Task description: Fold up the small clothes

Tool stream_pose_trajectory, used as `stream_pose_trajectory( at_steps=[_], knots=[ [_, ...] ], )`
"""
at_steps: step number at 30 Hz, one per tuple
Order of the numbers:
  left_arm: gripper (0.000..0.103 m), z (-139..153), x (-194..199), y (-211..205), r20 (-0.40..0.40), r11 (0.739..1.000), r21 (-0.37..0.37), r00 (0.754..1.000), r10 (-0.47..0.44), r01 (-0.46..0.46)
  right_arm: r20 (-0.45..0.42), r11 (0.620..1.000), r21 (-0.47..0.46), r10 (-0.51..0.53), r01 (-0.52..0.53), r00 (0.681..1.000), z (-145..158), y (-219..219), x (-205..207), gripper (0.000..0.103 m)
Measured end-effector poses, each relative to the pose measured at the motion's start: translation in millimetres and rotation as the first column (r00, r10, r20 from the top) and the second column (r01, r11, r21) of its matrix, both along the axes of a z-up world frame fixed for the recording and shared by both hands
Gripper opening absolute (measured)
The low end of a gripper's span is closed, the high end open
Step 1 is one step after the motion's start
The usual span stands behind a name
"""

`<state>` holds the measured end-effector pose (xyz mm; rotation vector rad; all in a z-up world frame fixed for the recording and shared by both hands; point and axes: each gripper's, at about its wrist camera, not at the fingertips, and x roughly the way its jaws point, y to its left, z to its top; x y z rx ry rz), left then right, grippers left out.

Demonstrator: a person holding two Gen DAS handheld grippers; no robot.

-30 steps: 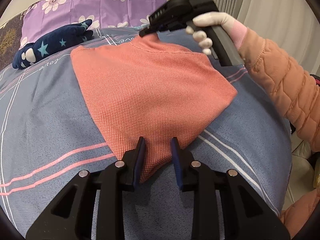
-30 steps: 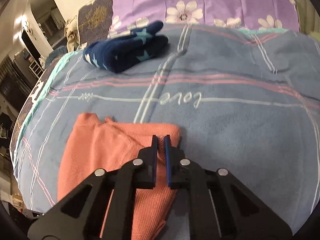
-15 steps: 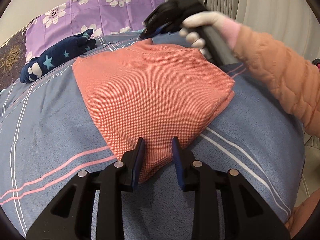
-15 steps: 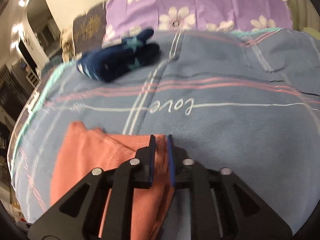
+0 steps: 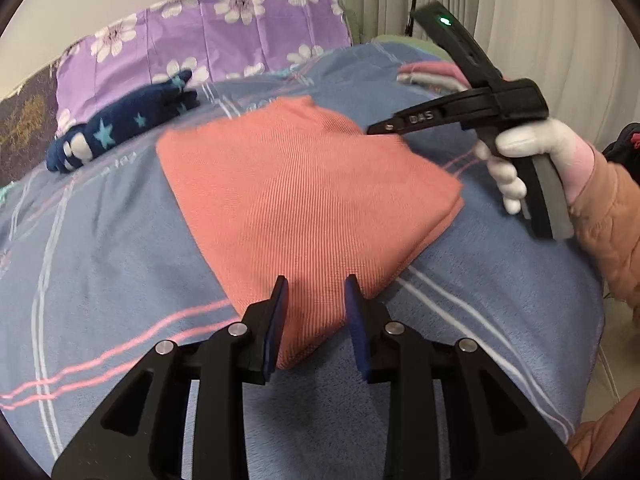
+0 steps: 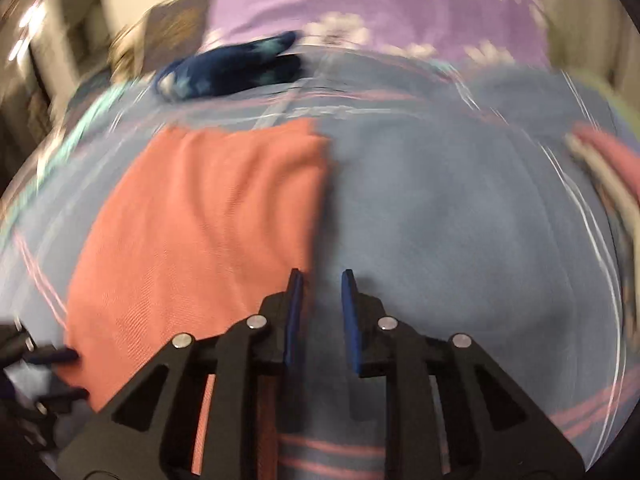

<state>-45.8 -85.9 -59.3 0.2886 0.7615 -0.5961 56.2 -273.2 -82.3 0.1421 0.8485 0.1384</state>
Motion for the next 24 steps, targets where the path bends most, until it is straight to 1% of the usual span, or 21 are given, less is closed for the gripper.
stream_pose_trajectory(
  at_steps=[1,3,5,7,8,9,10,11,12,13,15,17,20,21,23,24],
  knots=[
    [0.031,3.9,0.4,1.9,0.009,1.000,-0.005,1.000,0.005,-0.005,0.039,1.000,0.014,0.012,-0.013,0.999,9.6,1.1,-7.6,0.013],
    [0.031,13.2,5.7,5.7,0.027,0.999,-0.022,0.999,0.028,-0.027,0.080,0.997,0.048,0.053,-0.057,0.995,23.1,8.7,-18.7,0.013],
    [0.031,17.0,13.3,8.0,0.019,0.998,-0.046,0.998,0.054,-0.053,0.114,0.987,0.088,0.122,-0.133,0.986,33.2,21.6,-29.9,0.013],
    [0.032,10.1,25.7,9.8,-0.034,0.995,-0.058,0.996,0.082,-0.084,0.127,0.980,0.077,0.173,-0.184,0.977,33.0,37.3,-41.3,0.014],
    [0.036,0.2,33.3,9.6,-0.078,0.993,-0.038,0.991,0.106,-0.110,0.116,0.980,0.059,0.183,-0.191,0.976,29.8,43.1,-41.8,0.016],
    [0.037,-10.1,38.6,9.8,-0.107,0.991,-0.008,0.985,0.133,-0.135,0.078,0.984,0.026,0.175,-0.178,0.981,19.0,49.0,-40.7,0.019],
    [0.041,-20.8,40.6,10.3,-0.122,0.989,0.014,0.981,0.149,-0.148,0.049,0.987,0.010,0.160,-0.161,0.986,11.6,48.0,-41.6,0.018],
    [0.043,-22.3,39.0,11.8,-0.109,0.989,0.001,0.983,0.149,-0.149,0.000,0.991,0.003,0.135,-0.135,0.991,-3.8,47.0,-39.5,0.017],
    [0.045,-20.9,36.6,12.9,-0.103,0.989,-0.003,0.984,0.148,-0.149,-0.014,0.992,0.017,0.126,-0.125,0.992,-10.3,45.6,-40.9,0.016],
    [0.052,-19.6,35.9,13.3,-0.104,0.988,0.007,0.983,0.153,-0.154,0.004,0.992,0.044,0.118,-0.118,0.993,-13.3,43.5,-47.2,0.016],
    [0.053,-19.6,34.2,15.6,-0.105,0.987,0.013,0.982,0.158,-0.158,0.016,0.991,0.058,0.118,-0.119,0.993,-9.9,41.2,-52.3,0.016],
    [0.053,-18.9,33.6,17.7,-0.110,0.987,0.006,0.981,0.161,-0.161,0.027,0.989,0.096,0.107,-0.110,0.994,-3.0,35.1,-54.9,0.017],
    [0.055,-18.7,34.3,17.8,-0.107,0.987,0.007,0.981,0.161,-0.162,0.044,0.985,0.137,0.097,-0.103,0.994,5.7,23.9,-56.8,0.024],
    [0.055,-17.7,35.2,17.6,-0.109,0.987,0.007,0.981,0.162,-0.163,0.051,0.984,0.149,0.089,-0.095,0.995,8.7,18.1,-57.0,0.028],
    [0.056,-17.1,35.7,18.3,-0.113,0.987,0.004,0.980,0.161,-0.162,0.048,0.987,0.151,0.050,-0.057,0.998,10.6,10.3,-53.0,0.038],
    [0.056,-16.5,35.8,18.5,-0.115,0.987,0.000,0.980,0.160,-0.161,0.046,0.988,0.151,0.036,-0.043,0.998,9.7,6.1,-52.1,0.046]
  ],
)
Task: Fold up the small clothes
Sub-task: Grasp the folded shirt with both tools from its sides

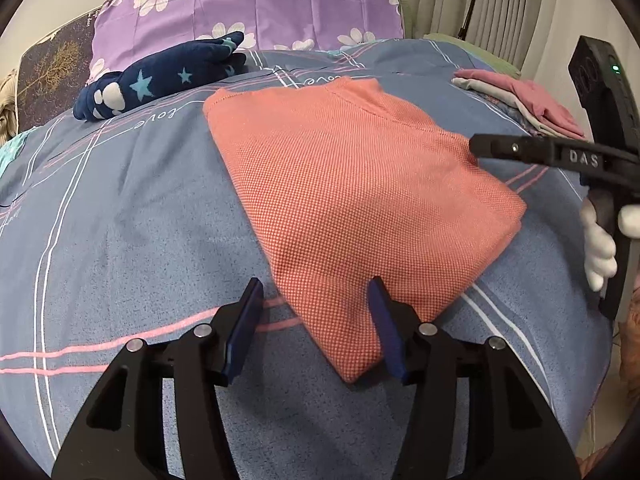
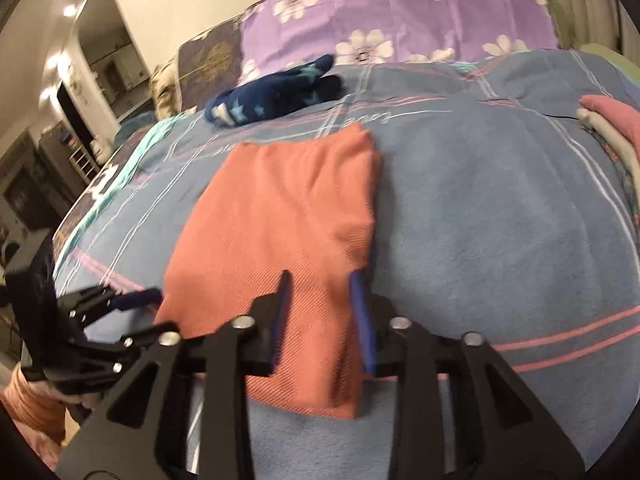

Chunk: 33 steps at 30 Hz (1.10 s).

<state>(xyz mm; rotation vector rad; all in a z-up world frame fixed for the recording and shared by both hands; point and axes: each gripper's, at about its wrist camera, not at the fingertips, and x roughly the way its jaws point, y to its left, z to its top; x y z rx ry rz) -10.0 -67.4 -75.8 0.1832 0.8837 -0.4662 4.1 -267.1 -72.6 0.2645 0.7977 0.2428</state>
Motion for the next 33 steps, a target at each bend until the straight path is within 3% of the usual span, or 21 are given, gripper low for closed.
stream_pose_trajectory(
  at_steps=[4,10,13,18,33],
  knots=[
    [0.058,5.0,6.1,4.6,-0.012,0.999,-0.046,1.000,-0.014,0.014,-0.034,0.995,0.092,-0.021,0.024,0.999,-2.9,-16.5,12.3,0.054],
    [0.061,3.7,38.2,22.6,-0.091,0.984,-0.172,0.995,0.034,-0.049,-0.113,0.980,0.197,-0.008,0.031,0.994,-21.5,-26.4,36.2,0.055],
    [0.061,-2.9,55.1,24.9,-0.152,0.974,-0.220,0.988,0.012,-0.045,-0.130,0.974,0.225,0.037,-0.007,0.991,-31.4,-20.5,45.9,0.056],
    [0.061,-4.8,77.8,14.6,-0.182,0.966,-0.258,0.981,-0.061,0.012,-0.126,0.965,0.255,0.097,-0.062,0.987,-37.2,-18.0,61.7,0.057],
    [0.062,-8.6,120.1,-2.1,-0.216,0.955,-0.297,0.973,-0.085,0.017,-0.134,0.964,0.210,0.197,-0.166,0.971,-40.2,2.6,109.2,0.057]
  ],
)
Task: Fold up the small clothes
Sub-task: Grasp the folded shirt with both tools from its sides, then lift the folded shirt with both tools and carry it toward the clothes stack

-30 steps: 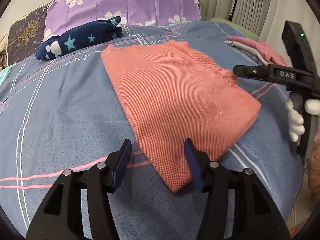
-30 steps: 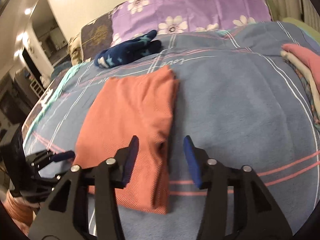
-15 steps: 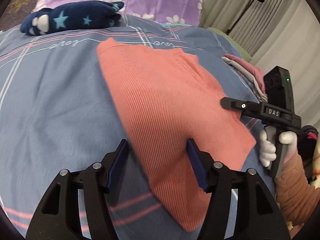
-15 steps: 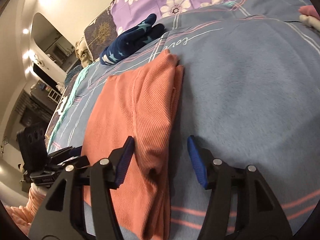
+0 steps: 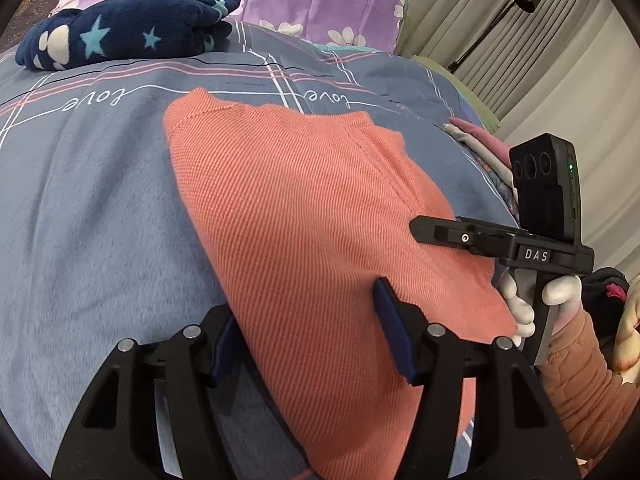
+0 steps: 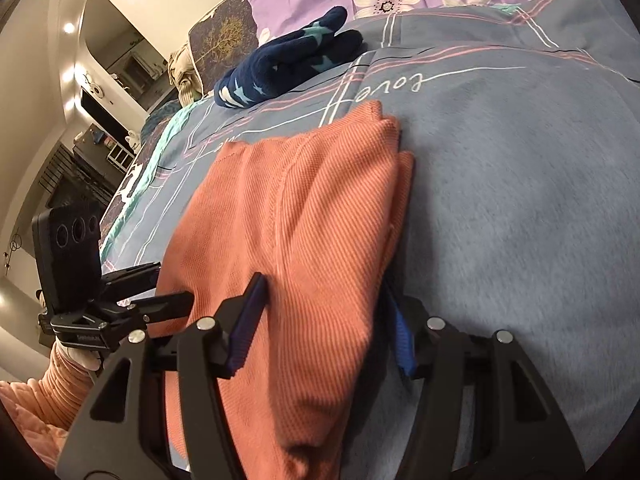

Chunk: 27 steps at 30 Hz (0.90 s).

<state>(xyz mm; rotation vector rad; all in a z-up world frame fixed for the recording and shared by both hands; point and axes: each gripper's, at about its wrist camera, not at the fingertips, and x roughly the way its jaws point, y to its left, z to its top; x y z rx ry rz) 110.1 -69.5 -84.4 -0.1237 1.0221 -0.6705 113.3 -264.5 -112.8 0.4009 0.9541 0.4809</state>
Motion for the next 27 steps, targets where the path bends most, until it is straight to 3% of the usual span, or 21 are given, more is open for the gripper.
stream_pose_trajectory(
  at_steps=[11,15,17,21,27],
  knots=[
    [0.062,-3.5,16.8,-5.0,0.002,0.999,-0.025,1.000,-0.022,0.022,0.000,1.000,-0.001,0.020,-0.020,1.000,-2.5,5.4,16.9,0.056],
    [0.061,-2.2,19.5,-7.8,0.011,1.000,-0.012,1.000,-0.023,0.023,0.005,1.000,-0.027,0.015,-0.015,1.000,0.5,7.9,14.2,0.048],
    [0.046,0.8,16.1,-8.6,0.032,1.000,0.012,0.999,-0.013,0.012,0.014,0.999,-0.042,0.005,-0.004,1.000,4.9,11.8,10.5,0.038],
    [0.029,21.5,0.6,-9.2,0.117,0.999,0.045,0.993,0.015,-0.021,0.104,0.994,-0.098,-0.032,0.043,0.994,32.6,21.8,-10.8,0.024],
    [0.027,67.8,-34.3,-8.5,0.252,1.000,0.024,0.968,0.011,-0.017,0.296,0.981,-0.160,-0.054,0.105,0.954,85.3,30.4,-65.7,0.022]
  ],
)
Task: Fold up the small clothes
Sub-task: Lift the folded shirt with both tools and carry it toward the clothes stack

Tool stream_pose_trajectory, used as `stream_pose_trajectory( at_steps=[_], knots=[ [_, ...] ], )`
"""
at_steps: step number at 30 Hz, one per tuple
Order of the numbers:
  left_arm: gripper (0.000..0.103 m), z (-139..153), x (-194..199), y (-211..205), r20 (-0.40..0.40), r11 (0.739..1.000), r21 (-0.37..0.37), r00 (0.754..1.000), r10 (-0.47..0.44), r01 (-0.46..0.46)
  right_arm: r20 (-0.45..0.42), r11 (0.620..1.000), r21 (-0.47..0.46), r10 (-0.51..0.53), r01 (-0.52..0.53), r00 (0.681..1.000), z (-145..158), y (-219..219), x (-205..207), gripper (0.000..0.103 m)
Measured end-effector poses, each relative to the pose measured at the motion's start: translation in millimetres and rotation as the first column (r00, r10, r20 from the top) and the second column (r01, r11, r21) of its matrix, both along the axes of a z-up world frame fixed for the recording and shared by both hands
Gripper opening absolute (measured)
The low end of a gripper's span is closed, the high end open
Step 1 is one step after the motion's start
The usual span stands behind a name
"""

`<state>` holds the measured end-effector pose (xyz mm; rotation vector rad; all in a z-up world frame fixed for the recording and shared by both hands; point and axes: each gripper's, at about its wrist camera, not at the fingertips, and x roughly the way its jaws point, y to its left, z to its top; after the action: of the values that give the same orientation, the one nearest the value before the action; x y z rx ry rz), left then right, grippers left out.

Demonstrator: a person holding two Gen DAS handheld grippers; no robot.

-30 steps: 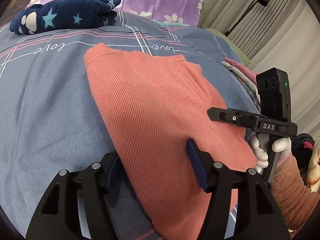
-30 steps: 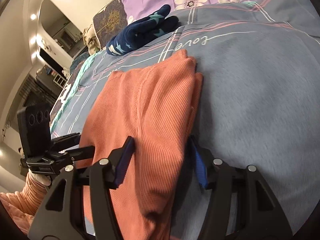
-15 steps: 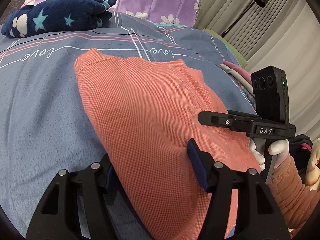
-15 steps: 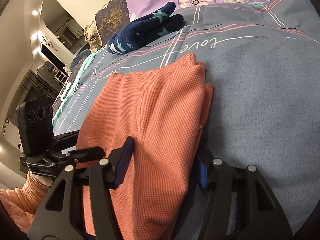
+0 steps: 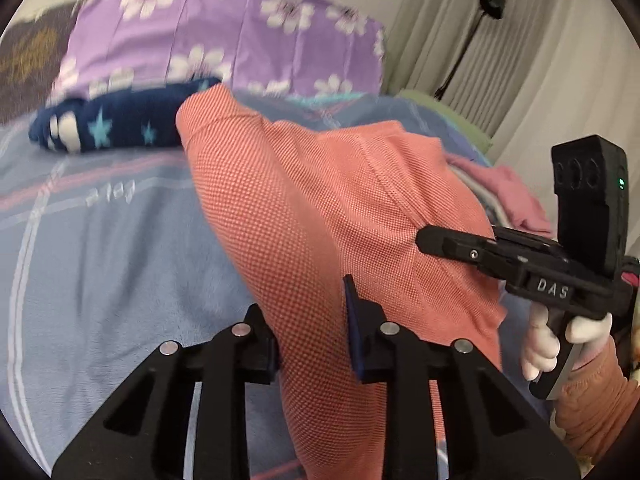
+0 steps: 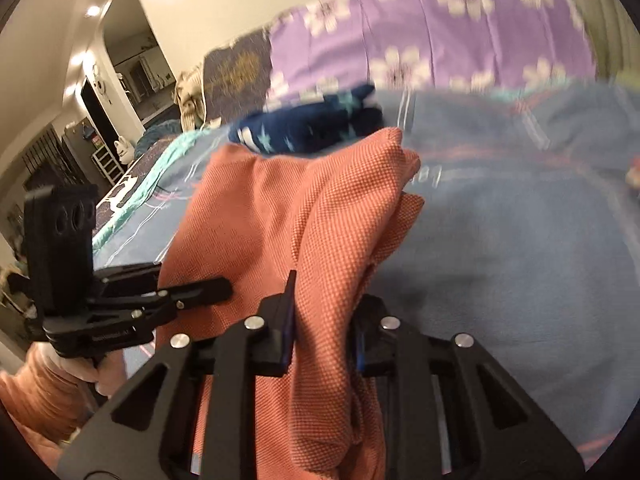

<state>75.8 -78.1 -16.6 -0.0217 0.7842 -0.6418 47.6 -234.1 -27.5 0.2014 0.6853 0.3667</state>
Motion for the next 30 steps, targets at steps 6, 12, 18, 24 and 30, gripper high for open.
stream_pose_trajectory(
  at_steps=[6,12,18,24,30],
  knots=[
    [0.026,44.6,-39.0,-10.1,0.107,0.999,-0.027,0.993,-0.038,0.042,0.152,0.997,-0.048,-0.058,0.066,0.987,43.4,-5.0,-58.8,0.022],
    [0.026,76.6,-73.2,-33.7,0.204,0.994,-0.019,0.973,-0.103,0.110,0.259,0.989,-0.070,-0.109,0.131,0.960,73.8,-20.8,-108.5,0.022],
    [0.026,92.1,-87.9,-69.3,0.243,0.983,0.019,0.952,-0.183,0.184,0.297,0.980,-0.059,-0.166,0.192,0.940,86.7,-50.2,-145.8,0.022],
    [0.026,104.0,-96.1,-119.4,0.263,0.959,0.065,0.923,-0.282,0.275,0.308,0.962,-0.016,-0.253,0.271,0.917,88.1,-91.2,-173.5,0.022],
    [0.026,120.2,-101.7,-179.6,0.302,0.928,0.073,0.879,-0.369,0.364,0.318,0.931,0.011,-0.349,0.365,0.882,98.2,-141.2,-188.8,0.022]
  ],
)
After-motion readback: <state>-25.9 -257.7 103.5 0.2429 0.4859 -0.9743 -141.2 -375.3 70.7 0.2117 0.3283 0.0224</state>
